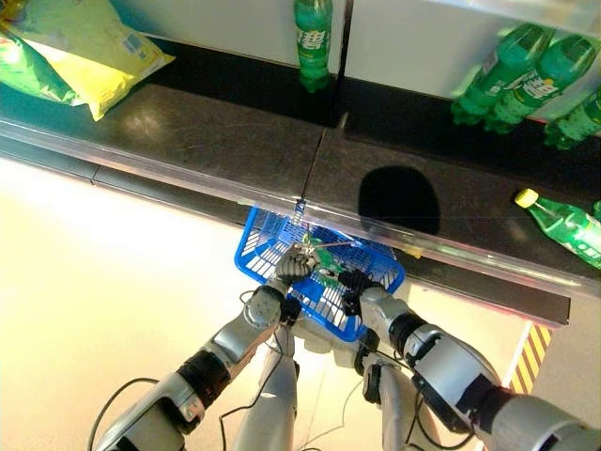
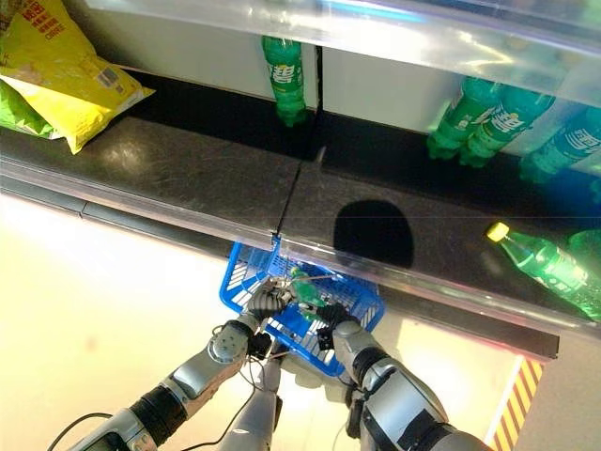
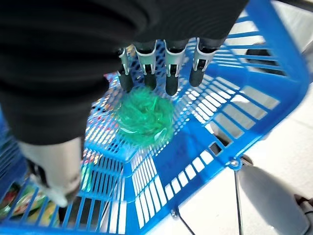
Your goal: Pick up the snacks into the basket
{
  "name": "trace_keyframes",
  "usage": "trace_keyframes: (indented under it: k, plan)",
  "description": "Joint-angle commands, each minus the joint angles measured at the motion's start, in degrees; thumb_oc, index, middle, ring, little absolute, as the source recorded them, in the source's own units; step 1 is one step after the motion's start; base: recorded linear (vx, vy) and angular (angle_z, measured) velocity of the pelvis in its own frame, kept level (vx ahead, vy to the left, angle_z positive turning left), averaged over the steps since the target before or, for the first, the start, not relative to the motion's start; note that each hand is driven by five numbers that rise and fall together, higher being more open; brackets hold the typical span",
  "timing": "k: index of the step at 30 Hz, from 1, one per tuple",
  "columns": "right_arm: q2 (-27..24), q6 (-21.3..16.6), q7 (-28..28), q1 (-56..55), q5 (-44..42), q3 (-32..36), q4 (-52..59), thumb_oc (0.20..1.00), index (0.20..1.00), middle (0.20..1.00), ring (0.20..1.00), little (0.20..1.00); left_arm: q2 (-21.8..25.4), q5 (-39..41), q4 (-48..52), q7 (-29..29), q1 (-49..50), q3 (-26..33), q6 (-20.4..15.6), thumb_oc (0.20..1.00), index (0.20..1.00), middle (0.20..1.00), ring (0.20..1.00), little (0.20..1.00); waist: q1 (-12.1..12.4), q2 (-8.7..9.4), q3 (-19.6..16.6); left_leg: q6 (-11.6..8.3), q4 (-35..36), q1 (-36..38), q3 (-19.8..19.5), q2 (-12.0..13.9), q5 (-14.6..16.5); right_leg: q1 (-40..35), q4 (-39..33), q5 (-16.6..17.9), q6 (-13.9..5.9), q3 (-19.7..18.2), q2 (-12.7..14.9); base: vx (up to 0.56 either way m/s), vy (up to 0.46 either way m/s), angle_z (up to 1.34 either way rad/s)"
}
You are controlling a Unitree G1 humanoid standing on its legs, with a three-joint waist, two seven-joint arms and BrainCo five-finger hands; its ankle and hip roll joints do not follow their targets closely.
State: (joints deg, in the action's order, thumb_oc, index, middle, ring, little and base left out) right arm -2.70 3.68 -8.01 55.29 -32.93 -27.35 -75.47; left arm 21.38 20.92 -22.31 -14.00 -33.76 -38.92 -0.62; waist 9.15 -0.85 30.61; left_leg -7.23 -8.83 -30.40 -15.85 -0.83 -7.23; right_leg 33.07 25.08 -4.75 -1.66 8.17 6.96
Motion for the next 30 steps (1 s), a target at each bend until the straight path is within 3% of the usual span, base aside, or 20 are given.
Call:
trace_keyframes:
  k: [1,9,12,13,14,17,18,19,21,22,24,25,26,27,28,29,30]
  plan:
    - [0.9,-1.5,0.1,-0.4,-1.4,3.6,0.1,1.0,1.0,1.0,1.0,1.0,-3.0,-0.1,10.2,1.1,-3.0,0.1,-5.4,0.2,0.2,0.2,0.2,0.2,-0.3,-1.95,-0.8,2.48,-2.8,-0.9,5.0,-1.2,3.3,-3.6,-6.4,1.6,-6.5,-3.7,2.0,0.0,0.0,0.0]
    - [-0.1,-2.8,0.9,-6.5,1.4,1.4,4.9,1.0,1.0,1.0,1.0,1.0,-2.0,-1.0,10.7,1.6,-1.3,1.6,-5.4,0.2,0.2,0.2,0.2,0.2,-1.7,-0.7,-0.8,2.69,-3.7,-0.2,5.7,-1.1,3.9,-4.2,-6.6,2.1,-6.55,-4.6,1.8,-0.01,0.015,0.0]
    - [-1.9,-5.4,-0.4,-11.3,9.4,-2.4,14.3,1.0,1.0,1.0,1.0,1.0,-0.3,-2.9,11.1,1.1,0.9,3.7,-6.1,0.2,0.2,0.2,0.2,0.2,-3.0,0.77,-0.8,2.98,-4.6,-0.2,6.6,-1.1,4.4,-4.5,-7.6,3.2,-6.88,-5.4,1.7,-0.05,0.08,-0.02]
    - [-6.1,-6.8,-0.3,-17.8,12.2,-2.4,24.6,1.0,1.0,1.0,1.0,1.0,1.2,-3.6,11.8,1.0,3.7,6.6,-6.7,0.2,0.2,0.2,0.2,0.2,-4.2,2.06,-0.8,3.38,-5.6,0.4,7.7,-1.0,5.4,-5.1,-8.3,3.8,-7.21,-6.2,1.6,-0.05,0.101,-0.07]
    - [-6.2,-6.7,-0.3,-17.8,12.2,-2.4,24.7,1.0,1.0,1.0,1.0,1.0,1.2,-3.6,11.8,1.0,3.6,6.6,-6.7,0.2,0.2,0.2,0.2,0.2,-4.2,2.05,-0.8,3.38,-5.5,0.3,7.7,-1.0,5.2,-5.0,-8.5,4.1,-7.22,-6.2,1.6,-0.04,0.148,-0.11]
    - [-11.8,-9.7,0.5,-31.0,14.0,4.3,33.2,1.0,1.0,1.0,1.0,1.0,1.4,-5.6,8.6,1.2,8.6,10.7,-7.2,0.2,0.2,0.2,0.2,0.2,-6.9,4.02,-0.8,5.24,-9.2,3.1,10.8,-1.2,9.1,-7.2,-9.4,6.0,-8.89,-9.1,2.7,-0.03,0.235,-0.35]
    - [-11.8,-9.7,0.5,-30.9,14.0,4.3,33.2,1.0,1.0,1.0,1.0,1.0,1.5,-5.6,8.6,1.2,8.6,10.8,-7.2,0.2,0.2,0.2,0.2,0.2,-6.9,4.05,-0.8,5.25,-9.0,3.0,10.8,-1.2,8.8,-7.1,-9.6,6.1,-8.9,-9.1,2.7,-0.04,0.289,-0.45]
    - [-13.3,-10.2,0.8,-34.8,14.0,8.1,33.3,1.0,1.0,1.0,1.0,1.0,1.3,-6.1,7.2,1.4,10.5,12.7,-7.3,0.2,0.2,0.2,0.2,0.2,-7.9,4.21,-0.8,5.77,-9.6,4.4,11.8,-1.6,9.9,-8.2,-9.8,6.8,-9.95,-9.8,3.4,-0.04,0.304,-0.61]
    - [-16.0,-10.1,0.8,-42.6,16.7,14.0,35.7,1.0,1.0,1.0,1.0,1.0,2.7,-6.9,5.7,2.7,15.8,17.0,-7.0,0.2,0.2,0.2,0.2,0.2,-10.2,5.04,-1.6,6.74,-9.9,6.5,14.5,-2.0,10.9,-8.1,-9.1,11.5,-13.22,-12.2,4.6,-0.07,0.308,-0.67]
    - [-16.0,-10.0,0.8,-42.6,16.7,14.0,35.7,1.0,1.0,1.0,1.0,1.0,2.8,-6.9,5.7,2.7,15.9,17.0,-7.0,0.2,0.2,0.2,0.2,0.2,-10.2,5.1,-1.7,6.74,-9.7,6.4,14.5,-2.1,10.6,-7.9,-9.3,11.7,-13.24,-12.3,4.7,-0.08,0.135,-0.63]
    - [-17.6,-9.9,0.0,-46.9,20.2,16.9,38.1,1.0,1.0,1.0,1.0,1.0,3.8,-7.1,5.1,3.4,19.4,19.6,-6.7,0.2,0.2,0.2,0.2,0.2,-10.4,4.41,-2.7,7.33,-9.7,6.8,15.4,-1.6,9.7,-7.8,-5.0,9.7,-12.75,-11.3,4.3,-0.12,0.184,-0.47]
    - [-17.8,-10.2,-0.2,-47.5,20.7,17.7,36.2,1.0,1.0,1.0,1.0,1.0,3.8,-8.3,4.0,3.6,20.6,20.9,-6.5,0.2,0.2,0.2,0.2,0.2,-10.0,3.67,-3.4,7.87,-9.7,6.8,15.7,-1.3,9.1,-8.3,0.7,7.8,-11.89,-10.0,3.8,-0.2,0.309,-0.41]
    - [-17.7,-9.8,0.1,-49.1,21.6,18.7,32.9,1.0,1.0,1.0,1.0,1.0,3.5,-8.2,2.7,4.5,24.0,23.8,-5.9,0.2,0.2,0.2,0.2,0.2,-8.9,1.86,-5.1,9.01,-8.5,7.8,16.2,-0.2,7.9,-10.6,12.0,2.6,-9.69,-8.3,2.1,-0.15,0.231,-0.42]
    - [-17.7,-9.8,0.1,-49.1,21.6,18.7,32.9,1.0,1.0,1.0,1.0,1.0,3.5,-8.2,2.7,4.5,24.1,23.8,-5.9,0.2,0.2,0.2,0.2,0.2,-8.8,1.82,-5.2,8.99,-8.4,7.7,16.2,-0.1,7.8,-10.5,11.9,2.8,-9.66,-8.4,2.0,-0.11,0.184,-0.41]
    - [-17.6,-9.6,0.4,-49.8,22.0,18.9,32.0,1.0,1.0,1.0,1.0,1.0,3.6,-8.4,2.3,4.8,25.2,24.6,-5.8,0.2,0.2,0.2,0.2,0.2,-8.7,1.52,-5.5,9.33,-7.7,8.6,16.1,0.0,7.7,-11.1,15.3,1.2,-9.0,-9.0,0.7,-0.1,0.046,-0.38]
    - [-17.0,-9.4,0.8,-51.4,21.8,19.8,28.7,1.0,1.0,1.0,1.0,1.0,3.8,-8.6,1.3,5.2,28.3,27.1,-5.9,0.2,0.2,0.2,0.2,0.2,-7.8,1.05,-7.2,9.49,-6.2,8.9,15.7,0.0,6.1,-14.3,21.3,-0.3,-8.24,-11.3,-3.6,-0.16,0.003,-0.35]
    - [-17.4,-9.3,1.3,-52.6,22.2,19.8,28.4,1.0,1.0,1.0,1.0,1.0,4.2,-8.7,1.1,5.3,29.5,28.3,-6.2,0.2,0.2,0.2,0.2,0.2,-7.4,1.22,-7.5,9.16,-6.2,8.1,15.6,-0.2,5.2,-16.3,19.9,-0.6,-7.73,-12.1,-4.5,-0.14,-0.032,-0.33]
